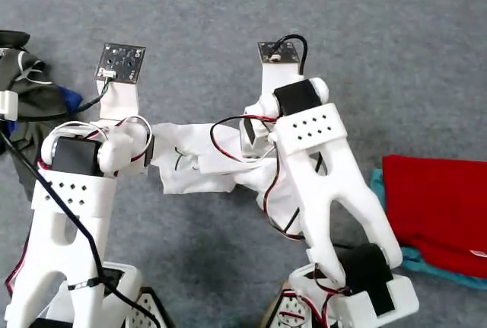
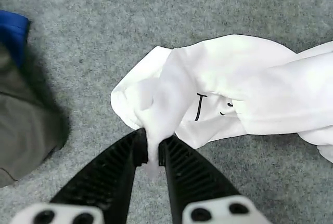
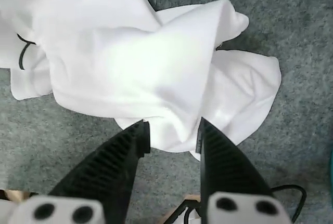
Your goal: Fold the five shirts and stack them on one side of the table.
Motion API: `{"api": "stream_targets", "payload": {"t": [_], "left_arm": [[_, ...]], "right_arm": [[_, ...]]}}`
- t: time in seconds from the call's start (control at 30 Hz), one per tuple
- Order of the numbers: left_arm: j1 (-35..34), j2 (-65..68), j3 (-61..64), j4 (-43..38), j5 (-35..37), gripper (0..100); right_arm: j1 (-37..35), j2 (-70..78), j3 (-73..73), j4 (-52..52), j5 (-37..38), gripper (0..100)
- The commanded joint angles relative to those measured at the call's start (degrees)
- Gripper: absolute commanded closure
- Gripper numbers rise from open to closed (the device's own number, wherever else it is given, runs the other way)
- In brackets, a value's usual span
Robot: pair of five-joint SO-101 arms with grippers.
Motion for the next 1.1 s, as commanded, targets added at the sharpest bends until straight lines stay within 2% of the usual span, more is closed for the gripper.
{"api": "stream_targets", "payload": {"t": [0.0,0.33,0.53,0.83,0.97,1.07], "left_arm": [[0.2,-0.9,-0.3,-0.5,0.1,98],[0.1,-1.4,-0.3,-0.4,0.2,98],[0.1,-1.4,-0.3,-0.4,0.2,98],[0.1,-1.4,-0.3,-0.4,0.2,98],[0.1,-1.4,-0.3,0.4,0.2,98],[0.1,-1.4,-0.3,0.4,0.2,98]], "right_arm": [[-0.4,0.1,-2.5,-1.4,-0.7,83.2],[-0.3,0.0,3.2,-6.5,-0.7,83.3],[-0.2,-0.3,4.4,-9.9,-0.2,93.5],[0.0,-0.4,4.4,-9.5,-0.1,94.1],[3.8,-0.4,2.4,-6.7,0.0,94.1],[6.7,-0.4,0.0,-3.3,3.7,94.1]]}}
